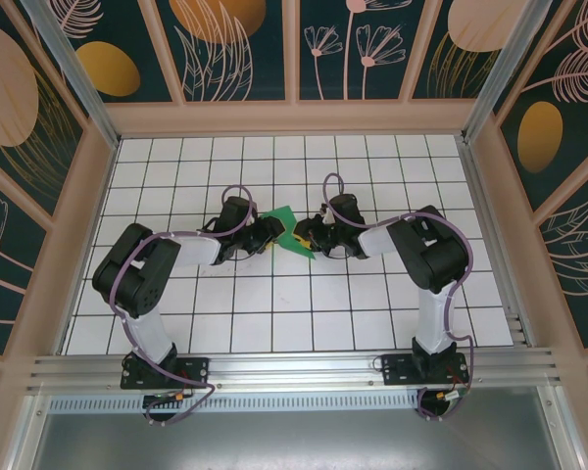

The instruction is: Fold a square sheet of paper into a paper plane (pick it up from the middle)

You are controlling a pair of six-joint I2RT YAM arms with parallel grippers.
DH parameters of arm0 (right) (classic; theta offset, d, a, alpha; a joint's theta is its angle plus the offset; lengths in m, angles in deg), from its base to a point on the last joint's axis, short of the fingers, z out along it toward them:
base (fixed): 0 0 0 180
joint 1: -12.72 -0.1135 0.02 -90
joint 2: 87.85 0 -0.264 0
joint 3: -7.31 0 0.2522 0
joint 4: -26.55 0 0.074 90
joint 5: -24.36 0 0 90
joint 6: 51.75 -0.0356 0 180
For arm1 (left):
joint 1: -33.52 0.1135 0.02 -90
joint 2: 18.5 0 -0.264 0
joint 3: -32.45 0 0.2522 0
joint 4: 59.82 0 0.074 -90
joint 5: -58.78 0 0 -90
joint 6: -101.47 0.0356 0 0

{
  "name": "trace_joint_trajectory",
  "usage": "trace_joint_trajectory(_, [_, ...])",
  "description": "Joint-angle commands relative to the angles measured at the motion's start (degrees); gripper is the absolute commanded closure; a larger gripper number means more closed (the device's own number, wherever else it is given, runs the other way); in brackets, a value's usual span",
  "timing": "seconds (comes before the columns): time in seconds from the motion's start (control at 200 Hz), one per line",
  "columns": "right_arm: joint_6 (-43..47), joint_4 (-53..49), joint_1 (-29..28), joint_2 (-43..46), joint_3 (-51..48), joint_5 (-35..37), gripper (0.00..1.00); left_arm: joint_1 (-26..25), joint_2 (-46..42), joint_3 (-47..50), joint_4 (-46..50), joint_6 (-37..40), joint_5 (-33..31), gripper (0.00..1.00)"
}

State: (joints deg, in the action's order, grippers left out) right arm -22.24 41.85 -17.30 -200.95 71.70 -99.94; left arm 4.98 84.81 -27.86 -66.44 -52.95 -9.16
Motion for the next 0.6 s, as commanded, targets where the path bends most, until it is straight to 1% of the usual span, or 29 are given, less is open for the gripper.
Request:
trace_joint_trajectory(0.0, [4.01, -4.28, 0.60, -1.69, 0.95, 2.36, 0.69, -0.47, 0.68, -0.66, 0.70, -0.05, -0.46, 0.50])
trace_joint_trajectory(0.07, [4.49, -5.01, 0.49, -1.76, 1.25, 2.66, 0.69, -0.46, -0.15, -0.57, 2.88, 0.64, -2.32, 0.45])
trace_joint_trajectory(0.155, [4.45, -5.32, 0.49, -1.70, 1.20, 3.07, 0.69, -0.47, -1.15, -0.57, 5.48, 1.36, -4.56, 0.42])
trace_joint_trajectory(0.235, [3.92, -4.88, 0.66, -1.65, 0.66, 3.50, 0.70, -0.47, -1.44, -0.50, 6.26, 1.35, -4.88, 0.41])
trace_joint_trajectory(0.38, [1.12, -2.17, 1.51, -2.13, -0.51, 1.85, 0.71, -0.46, -0.85, -0.58, 5.47, 0.88, -4.02, 0.41])
trace_joint_trajectory(0.595, [-3.20, 2.07, 2.29, -3.00, -2.10, -1.45, 0.71, -0.47, 0.55, -1.01, 4.01, 0.16, -2.41, 0.44])
